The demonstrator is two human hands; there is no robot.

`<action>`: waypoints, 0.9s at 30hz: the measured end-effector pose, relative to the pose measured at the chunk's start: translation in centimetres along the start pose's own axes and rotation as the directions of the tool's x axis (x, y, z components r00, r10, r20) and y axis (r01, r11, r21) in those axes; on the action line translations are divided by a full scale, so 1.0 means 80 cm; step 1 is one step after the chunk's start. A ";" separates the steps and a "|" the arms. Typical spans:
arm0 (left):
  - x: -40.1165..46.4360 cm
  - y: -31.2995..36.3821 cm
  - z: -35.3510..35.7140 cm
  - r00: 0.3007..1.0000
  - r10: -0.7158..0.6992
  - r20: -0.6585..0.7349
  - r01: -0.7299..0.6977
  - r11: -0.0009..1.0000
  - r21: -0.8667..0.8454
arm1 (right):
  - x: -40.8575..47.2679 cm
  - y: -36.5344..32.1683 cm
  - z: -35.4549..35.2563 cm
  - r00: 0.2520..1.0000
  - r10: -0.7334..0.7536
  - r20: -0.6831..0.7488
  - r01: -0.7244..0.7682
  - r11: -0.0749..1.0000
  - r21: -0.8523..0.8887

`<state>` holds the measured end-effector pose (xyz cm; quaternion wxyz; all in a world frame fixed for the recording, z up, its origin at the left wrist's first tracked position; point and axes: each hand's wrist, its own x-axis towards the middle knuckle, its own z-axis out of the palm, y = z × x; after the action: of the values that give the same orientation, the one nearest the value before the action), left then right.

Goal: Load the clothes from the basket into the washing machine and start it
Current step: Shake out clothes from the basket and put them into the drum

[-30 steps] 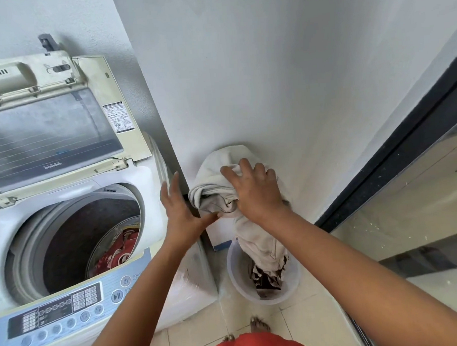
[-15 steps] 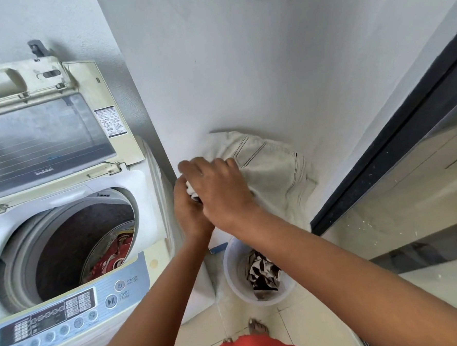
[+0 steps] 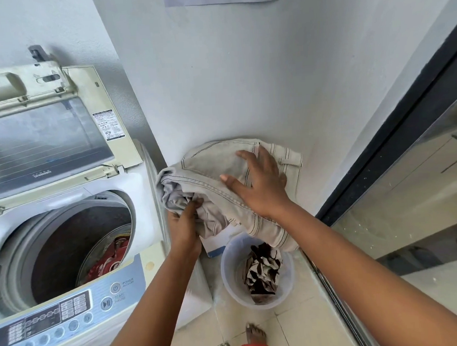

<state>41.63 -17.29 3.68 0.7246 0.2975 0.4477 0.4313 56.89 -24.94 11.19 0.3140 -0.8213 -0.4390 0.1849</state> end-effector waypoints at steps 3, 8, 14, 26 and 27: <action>-0.004 -0.003 0.006 0.999 -0.020 0.037 0.021 0.999 -0.029 | 0.002 0.003 0.011 0.988 0.068 -0.142 -0.020 0.950 0.312; -0.008 -0.004 0.003 0.998 -0.015 0.065 0.018 0.999 -0.034 | 0.004 0.033 0.002 0.923 0.268 -0.275 -0.094 0.852 0.515; -0.019 -0.003 0.009 0.982 -0.053 0.179 0.070 0.993 -0.091 | 0.002 0.061 -0.012 0.861 0.360 -0.358 -0.099 0.810 0.578; -0.058 -0.039 0.011 0.932 -0.287 0.220 0.312 0.946 -0.088 | -0.007 0.077 0.016 0.900 0.156 0.407 -0.429 0.148 0.891; -0.062 -0.038 0.012 0.928 -0.299 0.223 0.317 0.947 -0.051 | -0.008 0.082 0.021 0.901 0.171 0.398 -0.422 0.147 0.894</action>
<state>42.43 -23.13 3.57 0.8391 0.2363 0.3899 0.2967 59.52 -27.58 5.50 0.6661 -0.4891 -0.0836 0.5569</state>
